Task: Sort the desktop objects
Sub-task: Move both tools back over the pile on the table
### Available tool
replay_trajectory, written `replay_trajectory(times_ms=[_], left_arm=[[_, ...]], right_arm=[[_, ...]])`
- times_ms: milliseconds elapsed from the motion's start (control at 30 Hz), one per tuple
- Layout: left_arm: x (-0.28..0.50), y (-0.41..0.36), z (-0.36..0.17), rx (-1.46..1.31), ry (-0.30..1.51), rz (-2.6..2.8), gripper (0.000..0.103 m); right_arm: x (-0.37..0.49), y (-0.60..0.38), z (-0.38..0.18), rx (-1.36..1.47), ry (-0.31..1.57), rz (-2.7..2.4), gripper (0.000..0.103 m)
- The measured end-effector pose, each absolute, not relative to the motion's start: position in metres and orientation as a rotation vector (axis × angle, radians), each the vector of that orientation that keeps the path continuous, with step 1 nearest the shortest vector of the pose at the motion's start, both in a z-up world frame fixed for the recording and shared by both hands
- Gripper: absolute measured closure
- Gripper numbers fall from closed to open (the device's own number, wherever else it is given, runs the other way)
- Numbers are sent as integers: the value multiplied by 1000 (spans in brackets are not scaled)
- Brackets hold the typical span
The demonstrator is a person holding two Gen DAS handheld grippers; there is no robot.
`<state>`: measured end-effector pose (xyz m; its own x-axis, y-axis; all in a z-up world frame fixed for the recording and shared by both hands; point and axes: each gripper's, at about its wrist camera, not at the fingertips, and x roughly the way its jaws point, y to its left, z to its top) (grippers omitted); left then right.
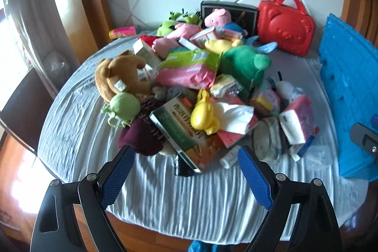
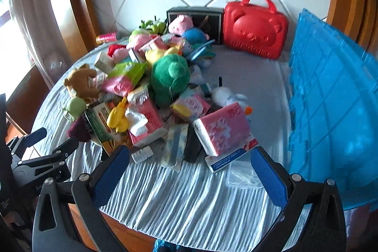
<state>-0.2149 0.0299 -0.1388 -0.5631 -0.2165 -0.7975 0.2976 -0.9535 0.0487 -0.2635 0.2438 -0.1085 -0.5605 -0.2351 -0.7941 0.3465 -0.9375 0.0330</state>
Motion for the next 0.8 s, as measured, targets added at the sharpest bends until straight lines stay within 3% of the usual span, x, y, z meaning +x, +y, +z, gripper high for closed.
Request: replay_trajectory(times_ms=[133,300,500,800], left_arm=[[-227,22,-186,1386,133,-2470,13],[-245,13,-203,1422,132,-2423,13],[-255,-15,-176,1325,145,-2408,13],[-277,-117,-137,1181,129,-2400,13]], right_arm=[[-285,243,-162,1397,170,-2442,0],[-317,233,-198,1464,159,-2369,0],[-345,196,-181,1380,140,-2343,0],[-364,115,-149,1271,129,-2364,0]])
